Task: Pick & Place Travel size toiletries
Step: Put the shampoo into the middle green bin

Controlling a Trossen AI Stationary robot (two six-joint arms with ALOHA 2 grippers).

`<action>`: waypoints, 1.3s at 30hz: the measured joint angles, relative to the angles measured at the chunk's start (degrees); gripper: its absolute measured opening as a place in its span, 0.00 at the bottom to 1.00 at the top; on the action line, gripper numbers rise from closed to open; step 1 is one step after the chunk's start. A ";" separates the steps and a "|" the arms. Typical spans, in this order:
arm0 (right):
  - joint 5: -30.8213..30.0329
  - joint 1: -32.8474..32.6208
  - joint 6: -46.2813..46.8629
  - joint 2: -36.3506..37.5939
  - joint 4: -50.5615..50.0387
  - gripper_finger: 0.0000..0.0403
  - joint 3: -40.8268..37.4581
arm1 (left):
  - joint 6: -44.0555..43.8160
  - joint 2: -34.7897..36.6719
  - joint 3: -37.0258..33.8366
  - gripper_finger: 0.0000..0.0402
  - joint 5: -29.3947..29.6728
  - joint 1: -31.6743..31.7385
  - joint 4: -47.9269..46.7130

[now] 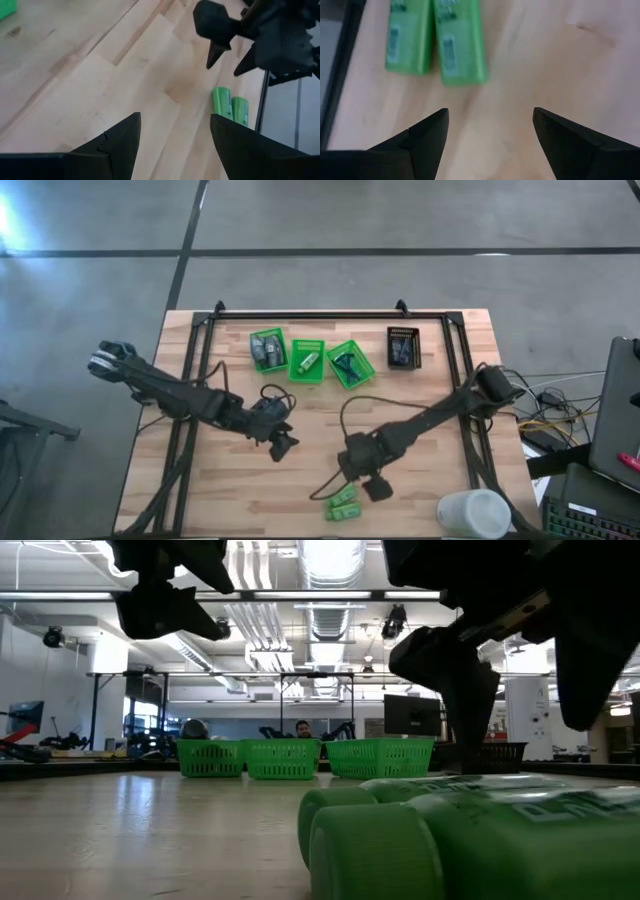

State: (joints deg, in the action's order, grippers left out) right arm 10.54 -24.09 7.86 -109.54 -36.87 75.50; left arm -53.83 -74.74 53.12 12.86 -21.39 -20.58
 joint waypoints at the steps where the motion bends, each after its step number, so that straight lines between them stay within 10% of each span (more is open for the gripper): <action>1: -0.15 -0.70 1.25 -0.62 1.31 0.71 0.02 | 0.13 0.00 0.00 0.61 -0.03 -0.31 -0.03; 39: -7.52 -4.05 -0.84 -9.38 12.16 0.77 2.46 | -1.94 0.04 0.00 0.61 0.11 -3.60 -1.55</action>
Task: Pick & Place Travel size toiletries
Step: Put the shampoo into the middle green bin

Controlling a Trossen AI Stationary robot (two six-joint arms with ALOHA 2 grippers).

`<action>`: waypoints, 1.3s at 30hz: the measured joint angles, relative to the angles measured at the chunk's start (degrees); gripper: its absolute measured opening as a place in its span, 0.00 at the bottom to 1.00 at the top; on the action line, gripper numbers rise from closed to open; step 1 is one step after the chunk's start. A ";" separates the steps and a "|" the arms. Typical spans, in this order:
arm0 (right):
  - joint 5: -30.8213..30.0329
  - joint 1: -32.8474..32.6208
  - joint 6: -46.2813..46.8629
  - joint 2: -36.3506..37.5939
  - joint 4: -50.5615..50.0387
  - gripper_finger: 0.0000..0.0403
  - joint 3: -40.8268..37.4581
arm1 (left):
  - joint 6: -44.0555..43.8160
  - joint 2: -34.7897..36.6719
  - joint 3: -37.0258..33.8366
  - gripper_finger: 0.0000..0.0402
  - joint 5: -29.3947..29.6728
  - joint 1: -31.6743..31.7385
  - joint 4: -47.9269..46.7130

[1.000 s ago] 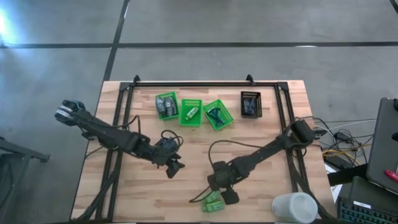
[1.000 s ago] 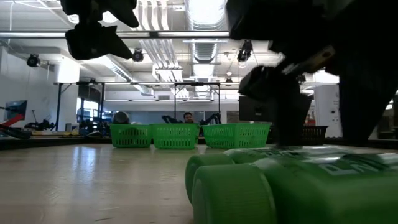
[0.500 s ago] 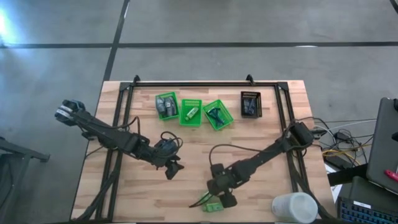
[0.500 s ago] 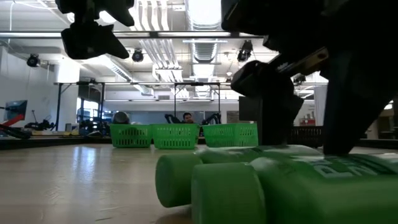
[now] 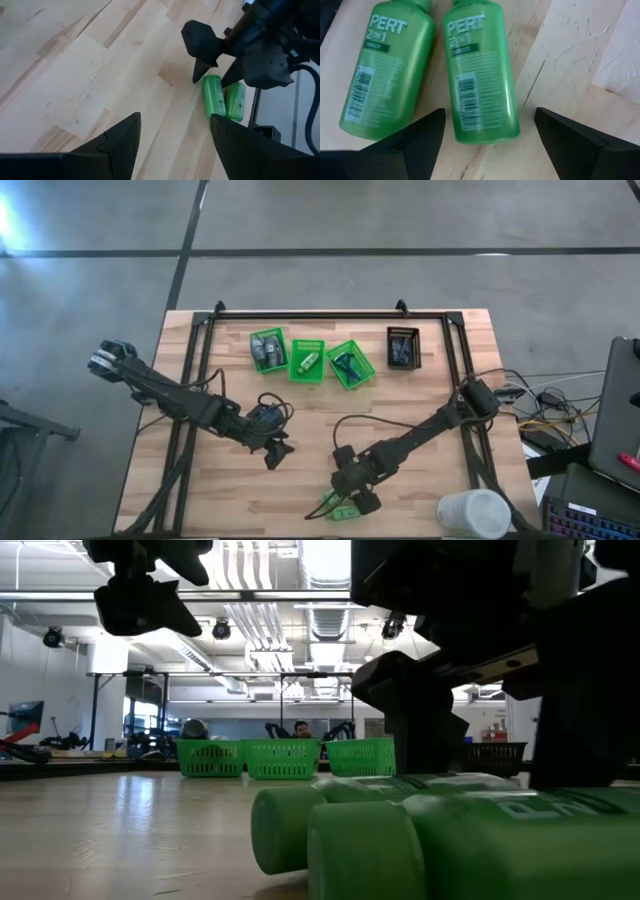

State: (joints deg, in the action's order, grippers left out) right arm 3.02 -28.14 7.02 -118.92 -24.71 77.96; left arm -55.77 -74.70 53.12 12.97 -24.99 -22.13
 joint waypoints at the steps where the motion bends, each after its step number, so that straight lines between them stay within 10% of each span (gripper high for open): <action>1: -0.19 0.01 -0.02 -0.04 -0.05 0.75 0.08 | 0.01 0.00 0.00 0.61 -0.02 -0.03 0.05; 20: -0.77 0.50 1.52 0.76 -1.52 0.40 1.15 | -0.33 0.00 0.00 0.61 -0.04 -0.19 -1.22; 33: -1.72 0.66 -5.57 0.79 -1.92 0.84 1.08 | -1.85 0.00 0.00 0.61 -0.02 -0.29 -1.16; 39: -1.74 0.68 -12.27 0.79 -0.87 0.87 1.06 | -2.73 0.00 0.00 0.61 -0.02 -0.31 -1.03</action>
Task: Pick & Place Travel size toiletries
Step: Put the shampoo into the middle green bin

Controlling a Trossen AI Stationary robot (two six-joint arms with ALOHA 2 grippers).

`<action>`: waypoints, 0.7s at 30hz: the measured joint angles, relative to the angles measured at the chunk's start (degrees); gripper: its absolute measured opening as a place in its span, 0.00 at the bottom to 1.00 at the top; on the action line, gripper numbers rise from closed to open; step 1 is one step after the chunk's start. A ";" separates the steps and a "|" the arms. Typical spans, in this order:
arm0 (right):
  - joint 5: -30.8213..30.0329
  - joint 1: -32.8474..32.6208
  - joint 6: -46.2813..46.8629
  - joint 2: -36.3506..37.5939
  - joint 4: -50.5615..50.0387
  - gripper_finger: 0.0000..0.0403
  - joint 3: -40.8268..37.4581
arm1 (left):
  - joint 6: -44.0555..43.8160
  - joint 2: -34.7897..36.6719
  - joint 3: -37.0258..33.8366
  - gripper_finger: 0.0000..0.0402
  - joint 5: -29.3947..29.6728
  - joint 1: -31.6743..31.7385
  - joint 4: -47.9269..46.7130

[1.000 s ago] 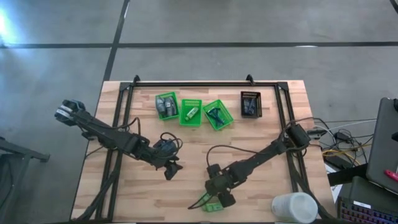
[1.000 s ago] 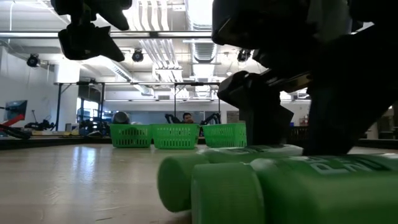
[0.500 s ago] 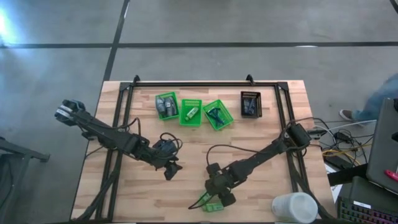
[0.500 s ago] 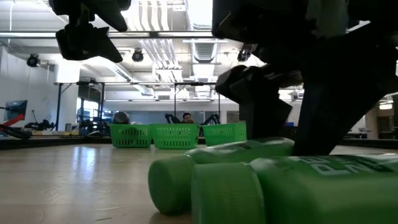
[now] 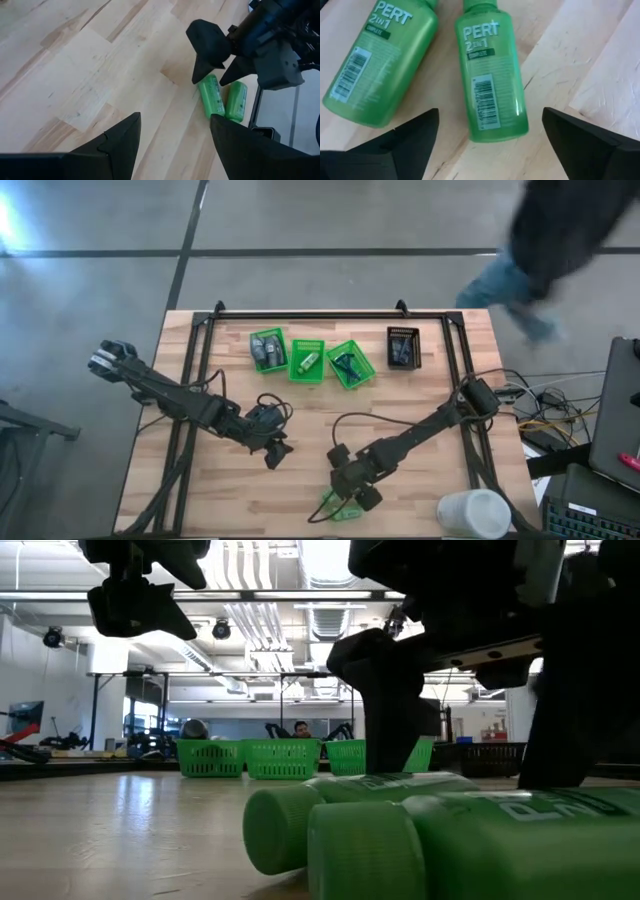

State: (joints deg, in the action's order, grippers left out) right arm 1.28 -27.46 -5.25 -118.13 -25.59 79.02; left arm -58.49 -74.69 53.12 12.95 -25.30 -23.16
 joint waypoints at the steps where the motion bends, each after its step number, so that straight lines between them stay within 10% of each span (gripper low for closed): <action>1: 0.01 0.08 -0.64 0.00 0.11 0.86 -0.02 | -0.11 0.00 0.00 0.61 0.02 0.00 0.00; 21: 2.34 1.19 -0.15 -1.35 -0.19 0.41 0.35 | -0.48 0.02 0.00 0.61 1.49 0.00 -0.09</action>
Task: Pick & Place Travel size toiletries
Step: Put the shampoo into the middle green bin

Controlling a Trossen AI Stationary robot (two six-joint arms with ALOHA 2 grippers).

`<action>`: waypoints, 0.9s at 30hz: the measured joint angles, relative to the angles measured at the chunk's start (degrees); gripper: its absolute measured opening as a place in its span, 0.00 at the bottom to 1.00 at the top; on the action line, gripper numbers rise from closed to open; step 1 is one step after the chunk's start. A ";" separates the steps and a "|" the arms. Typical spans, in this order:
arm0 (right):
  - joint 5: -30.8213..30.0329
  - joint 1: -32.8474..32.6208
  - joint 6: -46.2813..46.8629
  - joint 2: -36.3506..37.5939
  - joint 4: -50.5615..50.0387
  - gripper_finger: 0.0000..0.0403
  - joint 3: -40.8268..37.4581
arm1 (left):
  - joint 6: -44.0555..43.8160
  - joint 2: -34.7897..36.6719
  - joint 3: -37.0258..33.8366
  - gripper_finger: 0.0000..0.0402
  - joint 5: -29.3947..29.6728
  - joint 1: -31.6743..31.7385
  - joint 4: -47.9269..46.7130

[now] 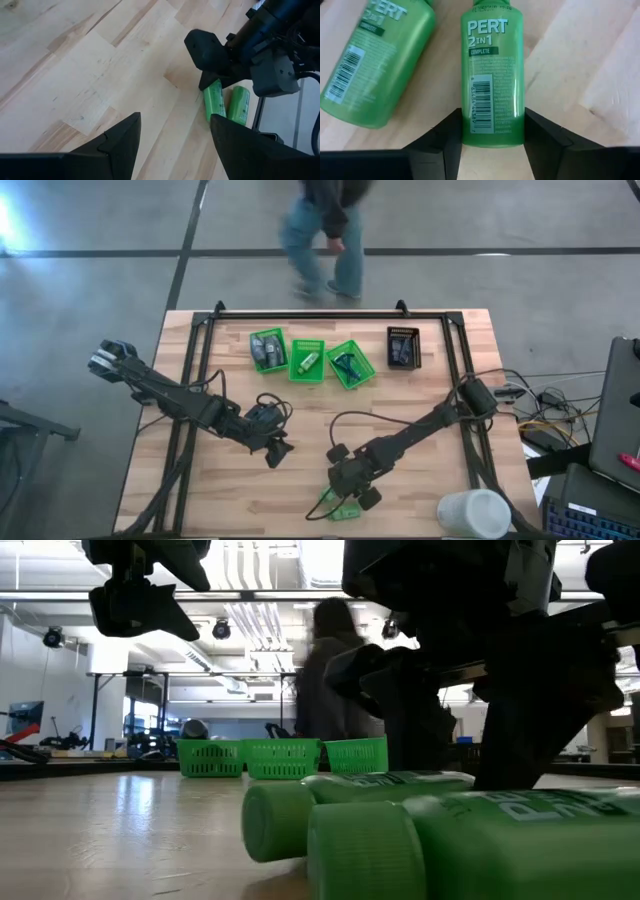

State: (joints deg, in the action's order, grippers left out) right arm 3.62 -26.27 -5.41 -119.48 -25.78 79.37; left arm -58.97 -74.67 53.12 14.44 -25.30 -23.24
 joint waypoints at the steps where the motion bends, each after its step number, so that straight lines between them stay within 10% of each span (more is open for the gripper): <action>1: -0.04 0.05 0.78 0.13 -0.51 0.40 0.00 | -0.11 0.00 0.00 0.61 0.02 0.00 0.00; 10: -0.37 3.40 9.58 3.37 -2.89 0.43 -0.15 | 2.19 0.00 0.00 0.61 0.17 -0.43 1.40; 16: 0.32 7.61 13.34 8.21 -5.96 0.41 -0.87 | 17.57 0.02 -0.02 0.61 2.62 -4.41 3.32; 27: 19.85 16.53 26.52 14.02 -4.50 0.43 -1.05 | 55.78 -0.19 -0.02 0.61 19.19 -8.41 4.95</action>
State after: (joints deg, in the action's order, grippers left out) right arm 23.47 -9.74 21.12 -105.45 -30.28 78.32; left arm -3.18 -74.87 53.10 33.62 -33.71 -18.29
